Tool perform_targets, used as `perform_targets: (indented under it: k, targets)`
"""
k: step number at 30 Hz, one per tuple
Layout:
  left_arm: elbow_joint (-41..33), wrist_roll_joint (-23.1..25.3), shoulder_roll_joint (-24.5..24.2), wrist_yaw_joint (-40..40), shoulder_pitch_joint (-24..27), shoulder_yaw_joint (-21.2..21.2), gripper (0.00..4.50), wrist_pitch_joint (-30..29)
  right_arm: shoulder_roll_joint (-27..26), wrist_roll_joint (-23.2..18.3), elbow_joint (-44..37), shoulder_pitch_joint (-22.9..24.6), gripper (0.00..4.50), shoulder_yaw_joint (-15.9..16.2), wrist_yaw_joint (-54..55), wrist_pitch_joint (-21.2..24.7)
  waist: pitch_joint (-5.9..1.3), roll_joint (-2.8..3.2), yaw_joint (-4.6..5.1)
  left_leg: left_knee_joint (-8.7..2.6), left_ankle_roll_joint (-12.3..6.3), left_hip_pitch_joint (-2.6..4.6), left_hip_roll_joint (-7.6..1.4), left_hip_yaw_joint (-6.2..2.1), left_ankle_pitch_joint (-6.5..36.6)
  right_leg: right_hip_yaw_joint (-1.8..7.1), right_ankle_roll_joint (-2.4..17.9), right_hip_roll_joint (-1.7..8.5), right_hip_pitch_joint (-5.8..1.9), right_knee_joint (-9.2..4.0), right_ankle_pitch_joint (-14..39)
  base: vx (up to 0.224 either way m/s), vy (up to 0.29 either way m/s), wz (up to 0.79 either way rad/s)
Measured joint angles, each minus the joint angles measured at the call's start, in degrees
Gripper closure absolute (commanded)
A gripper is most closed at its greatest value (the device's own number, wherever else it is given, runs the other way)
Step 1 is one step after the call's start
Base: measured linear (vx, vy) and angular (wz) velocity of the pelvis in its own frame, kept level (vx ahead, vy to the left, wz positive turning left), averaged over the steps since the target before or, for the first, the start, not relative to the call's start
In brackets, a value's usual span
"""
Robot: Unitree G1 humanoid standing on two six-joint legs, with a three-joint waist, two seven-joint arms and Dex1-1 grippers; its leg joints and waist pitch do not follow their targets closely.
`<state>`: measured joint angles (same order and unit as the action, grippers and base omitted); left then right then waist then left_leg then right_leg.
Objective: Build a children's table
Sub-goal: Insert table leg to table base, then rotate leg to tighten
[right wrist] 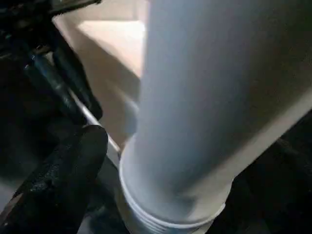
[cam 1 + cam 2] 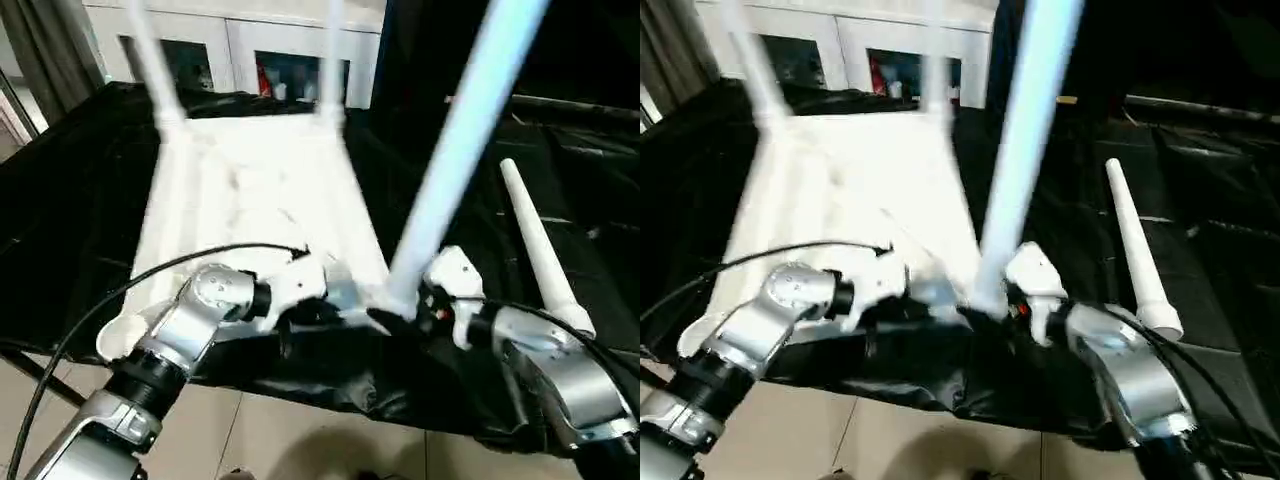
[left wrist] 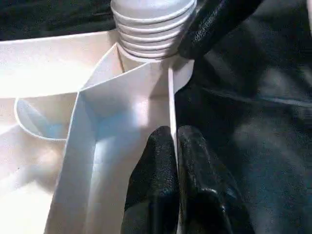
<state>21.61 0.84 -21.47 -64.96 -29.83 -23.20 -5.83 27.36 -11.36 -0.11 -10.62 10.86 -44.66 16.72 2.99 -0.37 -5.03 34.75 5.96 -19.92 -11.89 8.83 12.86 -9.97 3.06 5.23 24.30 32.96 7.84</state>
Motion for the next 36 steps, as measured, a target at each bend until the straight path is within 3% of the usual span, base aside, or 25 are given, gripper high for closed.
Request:
perform_targets:
  k: [6,17,19,24,27,31,36]
  targets:
    - [0.6,0.0,-0.4,-1.0,0.0,-0.2,4.50,1.8,0.3,-0.3,0.2,-0.1,0.07,0.2,-2.1,-1.2,-0.03,0.05,0.09,0.02,0.00,0.01,-0.01,-0.02,0.0,-0.03,0.0,0.00,-0.02,0.02,0.0,0.000,0.000,0.00]
    - [0.8,0.0,-0.6,-1.2,0.0,-0.2,4.50,2.4,-0.8,1.2,3.7,-0.4,0.84,0.4,-1.4,-3.8,-0.04,0.06,0.07,0.05,0.00,0.01,-0.01,-0.04,0.0,-0.04,0.0,0.00,-0.05,0.02,0.0,0.000,0.000,0.00]
    - [0.9,0.0,-0.7,-1.2,0.0,-0.2,4.50,2.5,-0.9,1.2,3.8,-0.4,1.20,0.5,-1.4,-3.9,-0.06,0.09,0.09,0.06,-0.01,0.01,-0.01,-0.04,0.0,-0.04,0.0,0.00,-0.05,0.02,0.0,0.000,0.000,0.00]
    - [1.4,0.0,-0.7,-1.1,0.0,-0.2,4.50,3.0,-1.3,1.3,4.6,-0.4,1.60,0.8,-1.5,-5.1,-0.07,0.10,0.21,0.08,0.01,0.08,-0.01,-0.05,0.0,-0.05,0.0,0.00,-0.12,0.03,0.0,0.000,0.000,0.00]
    - [1.9,0.1,-0.7,-1.1,0.0,-0.1,4.50,3.3,-1.7,1.5,5.3,-0.4,1.68,0.8,-1.5,-6.0,-0.07,0.10,0.32,0.08,0.12,0.33,-0.01,-0.04,0.1,-0.06,0.0,0.00,-0.35,0.02,0.0,0.000,0.000,0.00]
    - [2.1,0.1,-0.9,-1.0,0.0,0.0,4.50,3.3,-3.3,0.9,6.4,-0.3,1.70,0.2,-1.0,-6.1,-0.07,0.10,0.67,0.08,0.21,0.45,-0.02,-0.05,0.1,-0.08,0.0,-0.01,-0.46,0.01,0.0,0.000,0.000,0.00]
    - [3.4,0.1,-0.3,0.9,0.0,1.0,4.50,3.2,-8.1,-0.1,10.1,-0.3,1.71,-1.9,3.4,-7.6,-0.09,0.09,1.85,0.11,0.24,0.60,-0.01,-0.12,0.1,-0.14,0.0,0.00,-0.65,0.00,0.0,0.000,0.000,0.00]
